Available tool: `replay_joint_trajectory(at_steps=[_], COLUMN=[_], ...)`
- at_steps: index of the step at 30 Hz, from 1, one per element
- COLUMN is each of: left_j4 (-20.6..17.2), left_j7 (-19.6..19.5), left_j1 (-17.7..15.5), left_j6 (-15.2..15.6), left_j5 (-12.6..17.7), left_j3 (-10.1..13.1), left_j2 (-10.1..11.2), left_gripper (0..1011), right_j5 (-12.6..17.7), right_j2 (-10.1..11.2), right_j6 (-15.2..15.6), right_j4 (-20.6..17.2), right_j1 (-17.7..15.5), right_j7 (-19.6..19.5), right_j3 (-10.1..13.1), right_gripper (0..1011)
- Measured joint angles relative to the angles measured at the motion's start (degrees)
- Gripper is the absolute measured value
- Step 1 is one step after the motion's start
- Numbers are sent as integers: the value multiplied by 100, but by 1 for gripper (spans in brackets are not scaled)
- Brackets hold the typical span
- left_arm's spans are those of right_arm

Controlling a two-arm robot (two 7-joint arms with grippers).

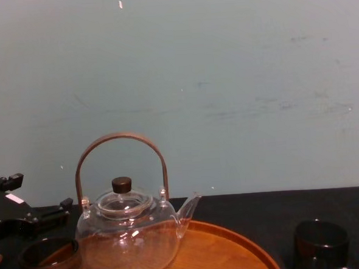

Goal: Pick up the glass from the table and place it on the tray.

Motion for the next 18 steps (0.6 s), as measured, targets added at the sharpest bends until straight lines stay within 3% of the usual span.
replay_joint_trajectory(at_steps=[18], left_j4=[0], left_j7=[0], left_j1=[0], left_j6=[0], left_j5=[0], left_j3=[0], left_j2=[0], left_gripper=[1001], right_j5=[0], right_j2=[0], right_j6=[0], right_j4=[0], right_j1=[0], right_j7=[0], right_j3=[0], right_gripper=[1003])
